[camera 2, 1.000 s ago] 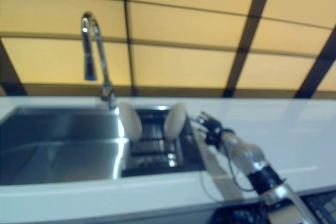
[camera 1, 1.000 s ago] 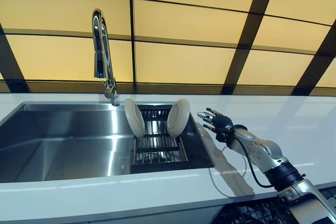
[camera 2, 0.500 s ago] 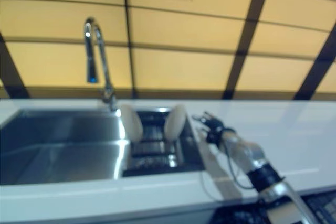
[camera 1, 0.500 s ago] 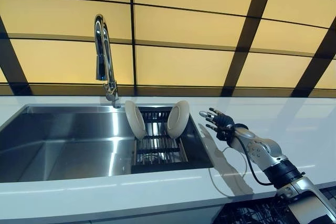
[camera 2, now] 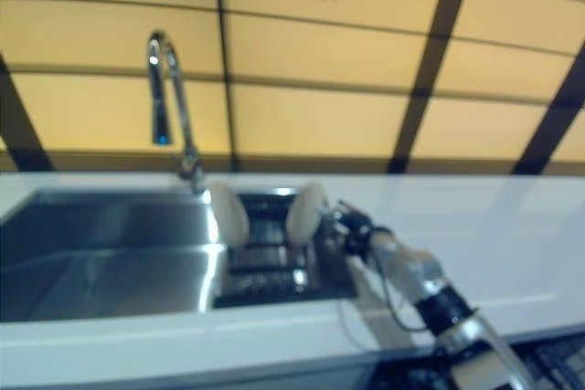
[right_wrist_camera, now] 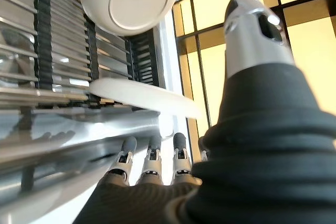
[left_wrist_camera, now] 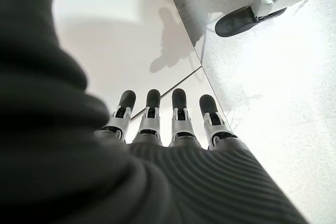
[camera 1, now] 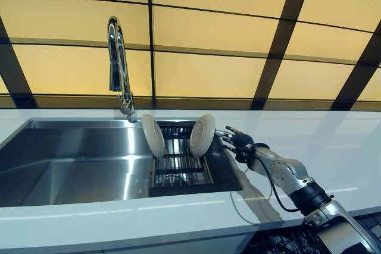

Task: Take plates into dishwasher

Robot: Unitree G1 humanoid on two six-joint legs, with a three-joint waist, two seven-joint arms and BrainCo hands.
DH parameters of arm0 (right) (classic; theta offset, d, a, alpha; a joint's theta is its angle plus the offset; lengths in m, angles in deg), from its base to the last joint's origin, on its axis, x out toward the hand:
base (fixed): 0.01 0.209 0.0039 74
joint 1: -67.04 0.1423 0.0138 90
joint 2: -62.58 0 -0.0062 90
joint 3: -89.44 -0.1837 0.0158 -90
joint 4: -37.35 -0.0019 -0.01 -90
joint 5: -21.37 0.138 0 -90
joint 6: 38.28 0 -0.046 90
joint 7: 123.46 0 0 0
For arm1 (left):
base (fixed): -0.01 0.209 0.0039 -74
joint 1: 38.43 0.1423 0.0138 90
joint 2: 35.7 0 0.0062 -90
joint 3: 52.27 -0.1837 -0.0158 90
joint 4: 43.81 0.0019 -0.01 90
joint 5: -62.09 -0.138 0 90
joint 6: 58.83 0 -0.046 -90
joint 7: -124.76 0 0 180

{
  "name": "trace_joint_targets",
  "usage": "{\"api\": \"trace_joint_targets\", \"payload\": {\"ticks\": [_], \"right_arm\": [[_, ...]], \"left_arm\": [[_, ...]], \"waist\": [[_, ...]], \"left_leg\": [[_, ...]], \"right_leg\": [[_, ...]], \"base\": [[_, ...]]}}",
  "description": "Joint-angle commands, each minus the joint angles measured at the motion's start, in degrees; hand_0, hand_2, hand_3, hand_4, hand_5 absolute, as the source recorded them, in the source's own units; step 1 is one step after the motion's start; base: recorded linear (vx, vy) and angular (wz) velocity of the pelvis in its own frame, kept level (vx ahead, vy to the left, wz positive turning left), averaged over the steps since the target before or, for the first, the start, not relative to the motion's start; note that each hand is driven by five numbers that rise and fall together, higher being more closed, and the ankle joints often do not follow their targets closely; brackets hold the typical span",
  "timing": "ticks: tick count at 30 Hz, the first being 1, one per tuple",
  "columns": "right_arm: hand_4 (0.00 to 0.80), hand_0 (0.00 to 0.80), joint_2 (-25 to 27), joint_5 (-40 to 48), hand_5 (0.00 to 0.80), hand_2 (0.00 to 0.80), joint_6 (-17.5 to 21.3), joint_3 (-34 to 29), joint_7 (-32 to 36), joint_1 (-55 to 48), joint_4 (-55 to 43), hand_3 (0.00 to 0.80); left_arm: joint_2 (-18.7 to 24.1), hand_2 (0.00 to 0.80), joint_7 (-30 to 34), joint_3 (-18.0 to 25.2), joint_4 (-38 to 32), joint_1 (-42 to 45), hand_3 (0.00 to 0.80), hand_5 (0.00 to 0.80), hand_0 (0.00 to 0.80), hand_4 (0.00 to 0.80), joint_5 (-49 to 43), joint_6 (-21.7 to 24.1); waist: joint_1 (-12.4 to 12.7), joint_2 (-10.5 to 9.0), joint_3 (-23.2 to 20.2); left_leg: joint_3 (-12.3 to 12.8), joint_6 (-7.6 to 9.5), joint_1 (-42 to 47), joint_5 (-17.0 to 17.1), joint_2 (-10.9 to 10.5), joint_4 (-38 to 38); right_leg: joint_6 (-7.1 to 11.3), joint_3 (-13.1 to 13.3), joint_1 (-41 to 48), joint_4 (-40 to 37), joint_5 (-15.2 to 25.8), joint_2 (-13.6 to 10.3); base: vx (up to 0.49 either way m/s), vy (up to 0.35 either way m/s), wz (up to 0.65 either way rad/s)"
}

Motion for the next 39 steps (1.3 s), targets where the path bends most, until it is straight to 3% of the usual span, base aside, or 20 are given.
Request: {"api": "trace_joint_targets", "payload": {"ticks": [1,28,39], "right_arm": [[0.000,0.000,-0.7,-0.1,0.000,0.000,2.1,1.4,0.9,7.8,0.5,0.000],[0.000,0.000,-5.2,-1.8,0.000,0.000,2.8,3.3,-1.6,7.6,2.0,0.000],[0.000,0.000,-4.5,-0.8,0.000,0.000,3.0,2.0,-3.2,9.2,5.4,0.000]], "left_arm": [[0.1,0.000,0.0,-2.2,1.7,-3.6,0.000,0.000,0.000,0.000,-0.4,0.2],[-0.3,0.000,0.0,-3.3,1.2,-3.8,0.000,0.000,0.000,0.000,-0.1,-0.5],[-0.3,0.000,-0.1,-3.4,1.4,-3.9,0.000,0.000,0.000,0.000,0.0,-0.7]], "waist": [[1.3,-1.53,-0.4],[2.1,-1.35,-0.2],[2.6,-1.30,0.1]], "left_leg": [[-1.1,1.59,-1.5,-2.3,-2.7,-0.2],[-1.5,1.91,-1.2,-2.4,-3.0,-0.2],[-1.9,1.85,-1.2,-2.4,-3.0,-0.2]], "right_leg": [[2.02,1.7,1.9,-0.1,-2.9,1.0],[2.07,1.2,2.2,-0.1,-2.8,0.8],[2.12,1.0,2.2,0.0,-2.7,0.7]], "base": [[0.000,0.000,0.00],[0.000,0.000,0.00],[0.000,0.000,0.00]]}}
